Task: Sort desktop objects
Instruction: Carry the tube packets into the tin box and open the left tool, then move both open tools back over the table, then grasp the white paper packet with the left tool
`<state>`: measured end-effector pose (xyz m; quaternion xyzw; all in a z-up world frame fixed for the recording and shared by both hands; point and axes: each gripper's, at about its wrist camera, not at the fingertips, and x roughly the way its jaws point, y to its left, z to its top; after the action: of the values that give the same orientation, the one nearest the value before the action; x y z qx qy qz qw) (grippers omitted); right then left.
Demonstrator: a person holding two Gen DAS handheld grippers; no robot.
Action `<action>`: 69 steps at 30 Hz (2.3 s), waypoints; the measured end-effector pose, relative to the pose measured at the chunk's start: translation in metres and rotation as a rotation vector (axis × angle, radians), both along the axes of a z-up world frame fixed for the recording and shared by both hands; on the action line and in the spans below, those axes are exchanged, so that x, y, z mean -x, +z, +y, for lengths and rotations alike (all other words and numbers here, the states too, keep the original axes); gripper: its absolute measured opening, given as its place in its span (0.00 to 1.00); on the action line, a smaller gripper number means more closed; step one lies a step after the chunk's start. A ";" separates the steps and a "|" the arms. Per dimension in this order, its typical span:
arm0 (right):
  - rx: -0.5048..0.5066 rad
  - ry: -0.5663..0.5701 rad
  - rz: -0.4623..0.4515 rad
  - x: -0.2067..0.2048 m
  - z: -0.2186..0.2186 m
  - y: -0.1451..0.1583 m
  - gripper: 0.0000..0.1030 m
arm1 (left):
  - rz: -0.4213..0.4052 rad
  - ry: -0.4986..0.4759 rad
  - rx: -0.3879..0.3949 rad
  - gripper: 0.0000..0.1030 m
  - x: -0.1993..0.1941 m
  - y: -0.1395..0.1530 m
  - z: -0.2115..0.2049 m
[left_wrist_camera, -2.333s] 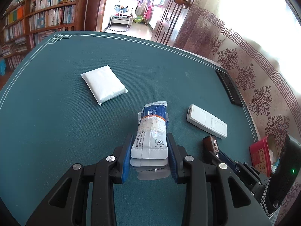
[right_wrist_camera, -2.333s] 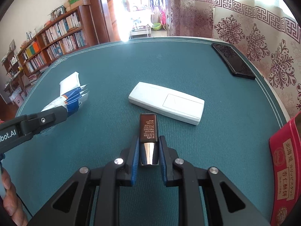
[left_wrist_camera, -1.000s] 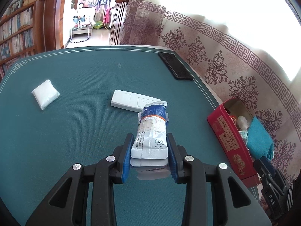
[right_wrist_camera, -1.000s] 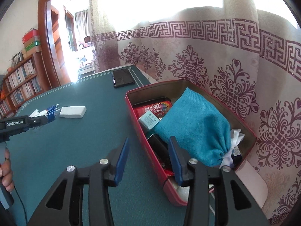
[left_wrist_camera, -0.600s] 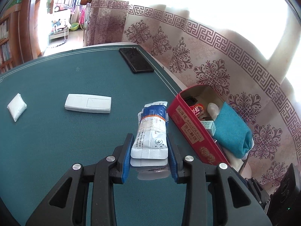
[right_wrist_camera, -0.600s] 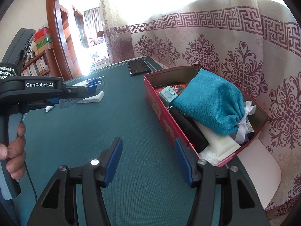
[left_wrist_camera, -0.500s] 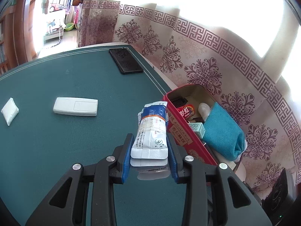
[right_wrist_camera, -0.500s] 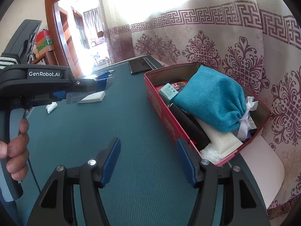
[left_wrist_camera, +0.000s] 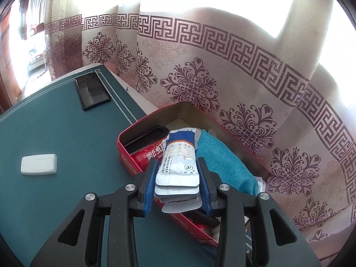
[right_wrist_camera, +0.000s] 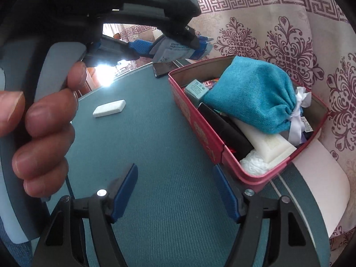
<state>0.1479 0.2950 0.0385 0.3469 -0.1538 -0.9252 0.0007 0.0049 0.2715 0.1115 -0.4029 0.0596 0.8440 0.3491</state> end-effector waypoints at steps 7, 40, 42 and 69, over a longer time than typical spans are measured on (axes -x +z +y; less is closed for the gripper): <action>0.048 0.001 -0.027 0.000 0.005 -0.007 0.72 | -0.007 0.011 -0.006 0.50 0.003 -0.005 -0.001; -0.052 0.003 -0.083 0.011 -0.009 -0.008 0.76 | -0.149 0.743 0.080 0.51 0.100 -0.055 -0.276; -0.055 0.005 -0.086 0.013 -0.009 -0.008 0.76 | -0.160 0.809 0.073 0.51 0.107 -0.056 -0.298; -0.100 0.083 -0.160 0.026 -0.018 -0.009 0.76 | -0.126 1.049 0.083 0.67 0.183 -0.089 -0.353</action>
<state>0.1222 0.2770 0.0299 0.4253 -0.0928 -0.9002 0.0094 -0.1785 -0.0817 0.0225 -0.4420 -0.1377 0.8763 -0.1332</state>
